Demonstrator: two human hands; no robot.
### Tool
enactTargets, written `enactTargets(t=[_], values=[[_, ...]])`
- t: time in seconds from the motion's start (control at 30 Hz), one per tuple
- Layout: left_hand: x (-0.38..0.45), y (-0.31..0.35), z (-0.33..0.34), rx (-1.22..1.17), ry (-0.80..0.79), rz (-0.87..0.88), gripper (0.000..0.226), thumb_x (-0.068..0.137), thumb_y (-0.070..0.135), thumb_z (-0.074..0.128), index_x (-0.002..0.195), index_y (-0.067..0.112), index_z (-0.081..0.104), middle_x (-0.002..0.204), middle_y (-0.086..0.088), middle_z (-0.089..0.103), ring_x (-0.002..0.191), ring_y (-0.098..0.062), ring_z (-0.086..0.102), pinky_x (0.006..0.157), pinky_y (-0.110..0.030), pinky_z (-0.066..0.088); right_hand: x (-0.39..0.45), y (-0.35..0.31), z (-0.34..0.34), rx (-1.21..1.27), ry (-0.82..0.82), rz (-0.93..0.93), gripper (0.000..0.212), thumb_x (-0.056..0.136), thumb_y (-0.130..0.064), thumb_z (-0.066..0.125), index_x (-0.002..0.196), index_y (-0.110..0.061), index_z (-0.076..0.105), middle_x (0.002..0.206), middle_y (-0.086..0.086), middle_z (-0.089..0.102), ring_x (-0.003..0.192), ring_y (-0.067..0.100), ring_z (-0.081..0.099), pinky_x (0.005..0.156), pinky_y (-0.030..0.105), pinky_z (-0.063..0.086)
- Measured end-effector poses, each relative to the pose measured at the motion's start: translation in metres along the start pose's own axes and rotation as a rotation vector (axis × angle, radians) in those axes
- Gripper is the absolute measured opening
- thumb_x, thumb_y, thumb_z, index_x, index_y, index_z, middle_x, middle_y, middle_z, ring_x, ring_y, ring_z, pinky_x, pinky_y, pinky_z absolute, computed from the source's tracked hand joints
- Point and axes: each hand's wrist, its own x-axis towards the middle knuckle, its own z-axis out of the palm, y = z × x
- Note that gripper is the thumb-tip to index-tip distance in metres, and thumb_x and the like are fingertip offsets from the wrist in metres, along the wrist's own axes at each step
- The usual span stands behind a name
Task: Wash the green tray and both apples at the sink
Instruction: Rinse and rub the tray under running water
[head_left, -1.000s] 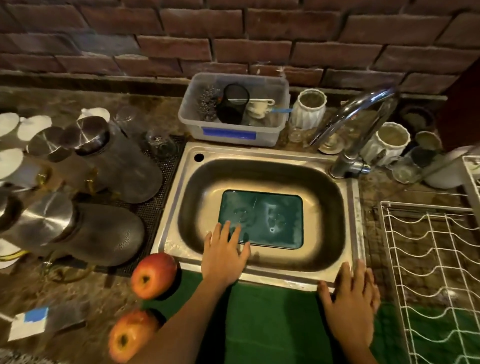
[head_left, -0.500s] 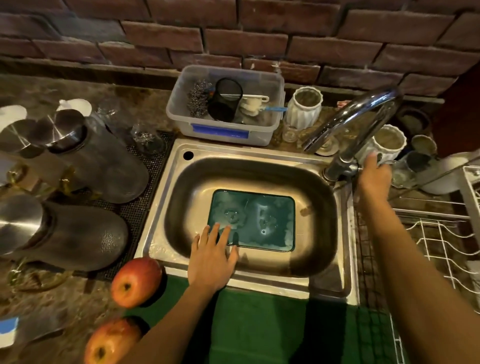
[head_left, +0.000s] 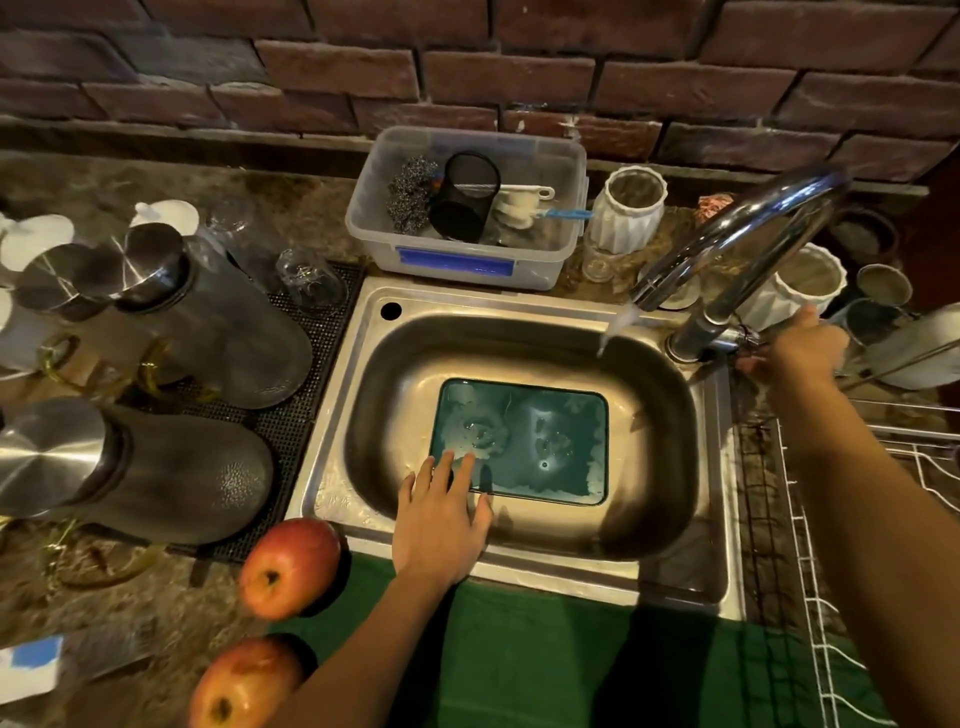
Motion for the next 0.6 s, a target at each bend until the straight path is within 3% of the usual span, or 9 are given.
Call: enactTargets(t=[0.13,0.33,0.43,0.47,0.53,0.6], values=[[0.000,0.000,-0.001,-0.004,-0.016,-0.001,0.066,0.095,0.057,0.025,0.153,0.027,0.031,0.156,-0.005,0.044,0.145,-0.027,0.037,0.117,-0.049,0.030,0.000,0.002,-0.002,0.125,-0.030,0.065,0.042,0.101,-0.047,0.043,0.129,-0.016,0.046,0.133,0.011,0.055,0.107,0.029,0.064,0.076,0.049,0.062],[0.001,0.000,-0.002,-0.039,-0.002,0.008,0.066,0.094,0.056,0.029,0.151,0.025,0.033,0.152,-0.005,0.048,0.140,-0.024,0.044,0.114,-0.045,0.035,-0.024,0.012,0.005,0.316,-0.055,0.166,0.051,0.096,-0.055,0.040,0.130,-0.018,0.048,0.111,0.006,0.061,0.090,0.022,0.067,0.066,0.041,0.061],[0.004,0.000,-0.003,-0.171,-0.059,-0.059,0.063,0.095,0.053,0.038,0.151,0.026,0.030,0.152,-0.002,0.045,0.136,-0.022,0.046,0.110,-0.043,0.040,-0.048,0.038,0.017,0.286,-0.138,0.152,0.023,0.100,-0.036,0.040,0.093,-0.019,0.054,0.083,0.002,0.055,0.067,0.017,0.059,0.049,0.027,0.052],[0.008,-0.001,-0.004,-0.249,-0.083,-0.115,0.062,0.095,0.050,0.044,0.151,0.027,0.030,0.151,-0.001,0.045,0.132,-0.022,0.049,0.106,-0.043,0.044,-0.056,0.051,0.021,0.242,-0.169,0.151,0.021,0.102,-0.030,0.040,0.086,-0.021,0.052,0.081,0.001,0.054,0.065,0.015,0.057,0.050,0.028,0.052],[0.017,-0.002,-0.007,-0.378,-0.112,-0.221,0.057,0.096,0.042,0.051,0.148,0.026,0.033,0.146,-0.003,0.045,0.123,-0.024,0.055,0.096,-0.044,0.050,-0.069,0.080,0.030,0.126,-0.223,0.148,0.021,0.103,-0.021,0.042,0.084,-0.023,0.051,0.084,0.002,0.057,0.066,0.015,0.058,0.061,0.030,0.053],[0.033,-0.006,-0.008,-0.482,-0.145,-0.284,0.054,0.096,0.034,0.054,0.146,0.021,0.037,0.142,-0.009,0.047,0.120,-0.031,0.056,0.094,-0.047,0.049,-0.080,0.108,0.039,0.033,-0.306,0.170,0.022,0.100,-0.013,0.043,0.082,-0.017,0.054,0.079,0.006,0.058,0.062,0.019,0.057,0.059,0.032,0.048]])
